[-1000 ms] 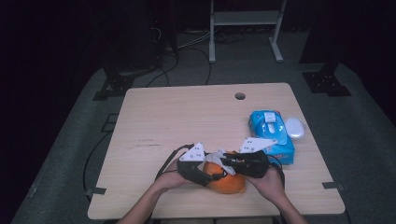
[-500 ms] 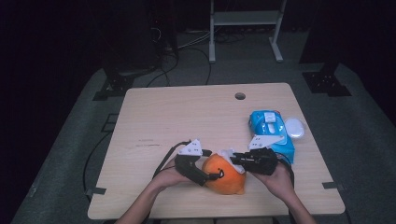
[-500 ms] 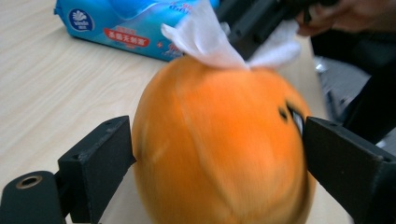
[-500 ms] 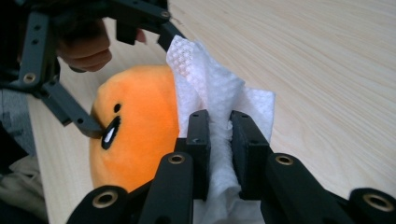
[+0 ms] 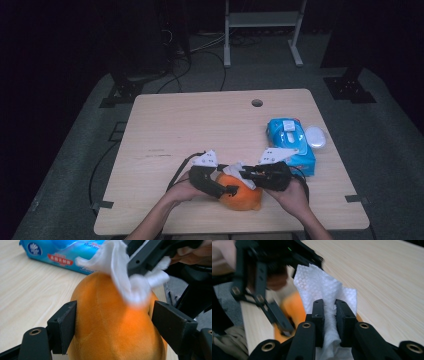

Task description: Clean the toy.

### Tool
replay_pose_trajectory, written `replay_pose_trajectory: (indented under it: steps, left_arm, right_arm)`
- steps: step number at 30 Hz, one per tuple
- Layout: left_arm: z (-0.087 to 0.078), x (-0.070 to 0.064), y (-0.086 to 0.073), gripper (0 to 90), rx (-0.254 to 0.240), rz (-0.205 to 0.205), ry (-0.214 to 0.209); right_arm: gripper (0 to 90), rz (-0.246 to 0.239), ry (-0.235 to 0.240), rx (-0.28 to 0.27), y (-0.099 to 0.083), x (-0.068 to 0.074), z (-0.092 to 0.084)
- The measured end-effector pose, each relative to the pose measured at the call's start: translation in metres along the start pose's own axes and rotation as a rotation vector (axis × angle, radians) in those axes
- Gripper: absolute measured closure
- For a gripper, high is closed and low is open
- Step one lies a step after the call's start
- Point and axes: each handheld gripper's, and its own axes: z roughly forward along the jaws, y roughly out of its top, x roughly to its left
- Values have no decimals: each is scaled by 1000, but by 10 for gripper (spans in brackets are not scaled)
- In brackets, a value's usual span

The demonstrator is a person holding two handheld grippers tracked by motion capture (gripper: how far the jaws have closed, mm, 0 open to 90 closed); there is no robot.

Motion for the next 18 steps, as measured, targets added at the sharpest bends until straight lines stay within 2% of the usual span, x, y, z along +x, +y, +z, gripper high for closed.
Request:
replay_pose_trajectory:
  steps: [1,2,3,4,6,8,12,15,16,18]
  left_arm:
    - [1,-3,2,220,5,24,5]
    - [2,-8,3,234,25,70,29]
    - [2,-8,3,240,25,70,29]
    - [2,-9,3,244,33,93,41]
    - [2,-8,2,247,22,82,38]
    - [2,-7,2,247,19,77,35]
    - [2,-4,0,245,10,62,33]
    - [3,-4,0,241,12,60,33]
    - [3,-4,-1,238,13,63,35]
    - [3,-4,-1,239,12,63,35]
  right_arm:
    - [776,-11,8,-9,3,4,2]
    - [776,-39,7,-7,7,13,8]
    - [776,-39,7,-7,7,13,8]
    - [776,-58,3,4,10,15,11]
    - [776,-49,-2,8,9,11,9]
    - [776,-37,-33,10,6,3,5]
    - [776,12,-65,25,-3,-14,-4]
    - [776,32,-70,24,-5,-15,-5]
    - [776,5,-73,19,-3,-9,-3]
    - [776,-5,-61,14,-2,-6,-2]
